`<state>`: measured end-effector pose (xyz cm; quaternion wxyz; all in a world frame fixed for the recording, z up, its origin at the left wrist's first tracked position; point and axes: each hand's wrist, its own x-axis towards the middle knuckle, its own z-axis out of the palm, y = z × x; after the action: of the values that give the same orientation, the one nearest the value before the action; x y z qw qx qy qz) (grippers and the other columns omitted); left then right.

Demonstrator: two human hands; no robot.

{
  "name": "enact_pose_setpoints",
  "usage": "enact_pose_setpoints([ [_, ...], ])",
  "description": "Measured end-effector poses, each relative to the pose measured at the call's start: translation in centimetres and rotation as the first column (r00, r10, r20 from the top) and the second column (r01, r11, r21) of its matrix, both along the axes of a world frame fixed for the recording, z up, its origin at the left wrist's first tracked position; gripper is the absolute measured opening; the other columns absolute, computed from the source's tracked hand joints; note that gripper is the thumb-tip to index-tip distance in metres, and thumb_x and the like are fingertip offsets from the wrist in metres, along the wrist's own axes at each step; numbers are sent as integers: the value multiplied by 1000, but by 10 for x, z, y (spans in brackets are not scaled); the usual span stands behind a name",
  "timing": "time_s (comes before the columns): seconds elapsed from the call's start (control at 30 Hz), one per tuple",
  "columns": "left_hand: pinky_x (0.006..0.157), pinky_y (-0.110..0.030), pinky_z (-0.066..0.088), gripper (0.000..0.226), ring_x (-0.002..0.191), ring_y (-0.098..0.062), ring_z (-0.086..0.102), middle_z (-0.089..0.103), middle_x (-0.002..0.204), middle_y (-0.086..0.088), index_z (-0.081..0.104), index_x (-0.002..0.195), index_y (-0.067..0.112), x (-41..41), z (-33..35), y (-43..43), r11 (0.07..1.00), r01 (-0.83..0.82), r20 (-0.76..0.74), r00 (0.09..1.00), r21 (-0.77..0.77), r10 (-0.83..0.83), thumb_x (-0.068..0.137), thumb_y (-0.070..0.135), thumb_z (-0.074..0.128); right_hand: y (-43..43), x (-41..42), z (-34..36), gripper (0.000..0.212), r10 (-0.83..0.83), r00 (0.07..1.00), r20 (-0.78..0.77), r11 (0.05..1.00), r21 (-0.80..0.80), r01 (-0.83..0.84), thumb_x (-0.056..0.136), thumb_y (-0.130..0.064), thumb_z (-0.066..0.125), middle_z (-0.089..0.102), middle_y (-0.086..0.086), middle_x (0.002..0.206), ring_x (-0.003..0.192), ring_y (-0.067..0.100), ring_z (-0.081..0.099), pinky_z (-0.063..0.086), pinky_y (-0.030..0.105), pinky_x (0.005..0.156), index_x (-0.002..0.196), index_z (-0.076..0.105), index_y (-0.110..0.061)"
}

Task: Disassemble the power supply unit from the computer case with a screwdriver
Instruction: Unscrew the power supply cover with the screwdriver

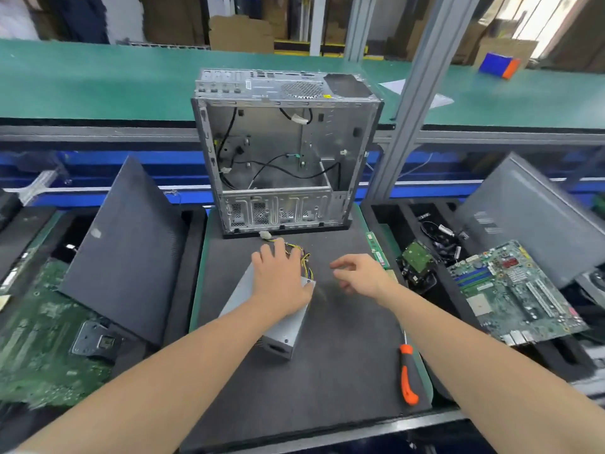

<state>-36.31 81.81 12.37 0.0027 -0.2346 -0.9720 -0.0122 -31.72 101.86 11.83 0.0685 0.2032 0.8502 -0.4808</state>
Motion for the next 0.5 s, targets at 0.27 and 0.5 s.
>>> enact_pose_setpoints([
  [0.27, 92, -43, 55, 17, 107, -32, 66, 71, 114, -8, 67, 108, 18, 61, -1, 94, 854, 153, 466, 783, 498, -412, 92, 18, 61, 40, 86, 16, 14, -136, 989, 54, 970, 212, 122, 89, -22, 74, 78, 2, 100, 86, 12, 67, 57, 36, 90, 101, 79, -18],
  [0.5, 80, -30, 50, 41, 97, -24, 63, 73, 111, -8, 69, 119, 16, 103, -43, 128, 859, 140, 591, 671, 492, -447, 89, -6, 51, 51, 152, -11, 16, -284, 942, 179, 907, 368, 204, 85, -26, 70, 69, 3, 89, 70, 24, 70, 59, 35, 66, 91, 61, -15],
])
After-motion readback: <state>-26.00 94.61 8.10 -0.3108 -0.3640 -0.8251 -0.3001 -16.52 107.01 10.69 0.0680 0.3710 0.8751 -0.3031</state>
